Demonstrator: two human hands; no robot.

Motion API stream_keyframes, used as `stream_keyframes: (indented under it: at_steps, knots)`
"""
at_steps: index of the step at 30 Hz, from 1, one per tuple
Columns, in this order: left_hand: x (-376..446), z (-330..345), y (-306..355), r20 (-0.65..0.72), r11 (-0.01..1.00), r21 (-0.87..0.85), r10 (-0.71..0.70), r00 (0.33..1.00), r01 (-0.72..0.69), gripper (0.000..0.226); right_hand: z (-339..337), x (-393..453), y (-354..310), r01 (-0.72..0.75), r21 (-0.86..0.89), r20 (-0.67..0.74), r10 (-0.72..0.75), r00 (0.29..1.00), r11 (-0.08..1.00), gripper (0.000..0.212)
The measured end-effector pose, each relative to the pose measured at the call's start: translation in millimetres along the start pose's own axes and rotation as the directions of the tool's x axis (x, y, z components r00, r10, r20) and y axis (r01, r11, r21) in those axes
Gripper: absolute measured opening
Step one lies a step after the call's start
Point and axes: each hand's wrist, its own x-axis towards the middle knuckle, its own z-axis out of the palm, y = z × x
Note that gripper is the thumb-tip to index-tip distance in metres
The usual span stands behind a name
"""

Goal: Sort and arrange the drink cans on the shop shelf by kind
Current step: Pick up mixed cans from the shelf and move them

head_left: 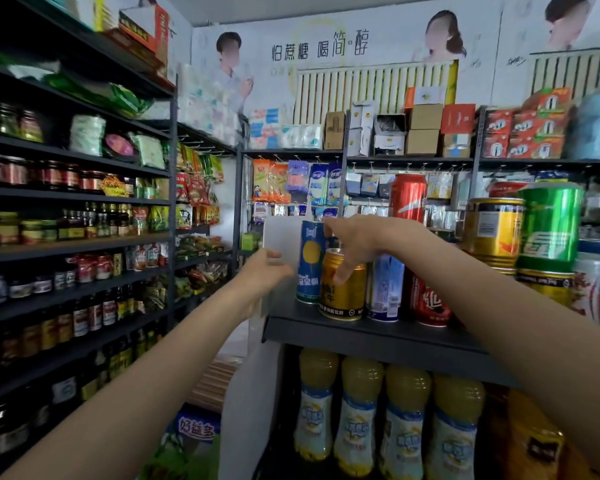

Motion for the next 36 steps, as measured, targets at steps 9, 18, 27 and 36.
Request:
stream_keyframes:
  at_steps: [9, 18, 27, 36]
  knots:
    - [41, 10, -11, 0.214, 0.977, 0.157, 0.106, 0.971, -0.141, 0.067, -15, 11, 0, -0.028, 0.068, -0.35, 0.05, 0.935, 0.997, 0.05]
    - [77, 16, -48, 0.409, 0.971, 0.088, 0.168, 0.897, -0.222, 0.089, -9, 53, -21, -0.006, -0.007, -0.112, 0.006, 0.994, 1.0, 0.044]
    - [59, -85, 34, 0.232, 0.773, -0.608, 0.393, 0.89, -0.183, 0.047, -59, 4, -20, 0.218, 0.725, -0.437, 0.192, 0.879, 0.653, 0.028]
    - [72, -67, 59, 0.107, 0.851, -0.419, 0.392, 0.914, -0.316, 0.052, -33, 32, -14, -0.045, 0.53, -0.296, 0.235, 0.926, 0.846, 0.033]
